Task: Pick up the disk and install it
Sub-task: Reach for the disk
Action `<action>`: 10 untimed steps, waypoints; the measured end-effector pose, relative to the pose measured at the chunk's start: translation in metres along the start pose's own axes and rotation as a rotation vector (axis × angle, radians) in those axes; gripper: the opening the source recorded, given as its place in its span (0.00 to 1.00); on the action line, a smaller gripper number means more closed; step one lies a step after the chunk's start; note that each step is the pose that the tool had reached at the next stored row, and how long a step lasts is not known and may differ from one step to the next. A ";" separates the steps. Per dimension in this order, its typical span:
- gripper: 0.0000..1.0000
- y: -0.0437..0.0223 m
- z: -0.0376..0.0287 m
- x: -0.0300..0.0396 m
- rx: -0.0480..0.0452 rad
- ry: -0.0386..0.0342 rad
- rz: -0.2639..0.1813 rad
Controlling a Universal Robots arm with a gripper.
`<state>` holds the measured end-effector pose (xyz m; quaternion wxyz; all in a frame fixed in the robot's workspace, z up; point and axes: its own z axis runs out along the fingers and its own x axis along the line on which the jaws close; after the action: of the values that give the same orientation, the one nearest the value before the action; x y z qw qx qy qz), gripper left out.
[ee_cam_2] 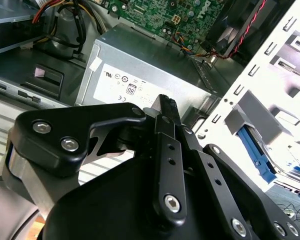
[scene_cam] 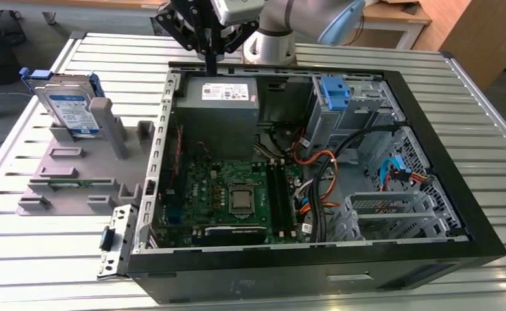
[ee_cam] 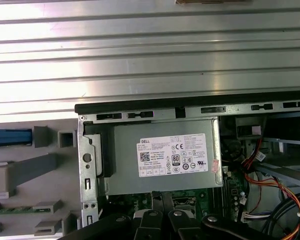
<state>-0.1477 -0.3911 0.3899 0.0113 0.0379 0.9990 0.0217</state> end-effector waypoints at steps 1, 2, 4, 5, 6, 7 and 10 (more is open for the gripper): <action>0.11 0.0000 0.0000 0.0000 0.0000 0.0000 0.000; 0.11 0.0000 0.0000 0.0001 0.0001 0.0000 0.000; 0.11 0.0000 0.0000 0.0007 0.0000 0.0000 0.000; 0.11 -0.0001 0.0000 0.0012 0.0000 0.0000 0.000; 0.11 -0.0001 0.0000 0.0019 0.0000 -0.0001 0.000; 0.11 -0.0001 0.0000 0.0029 0.0001 0.0000 0.000; 0.11 -0.0001 -0.0001 0.0071 0.0001 0.0000 0.000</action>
<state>-0.1548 -0.3906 0.3898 0.0113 0.0379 0.9990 0.0216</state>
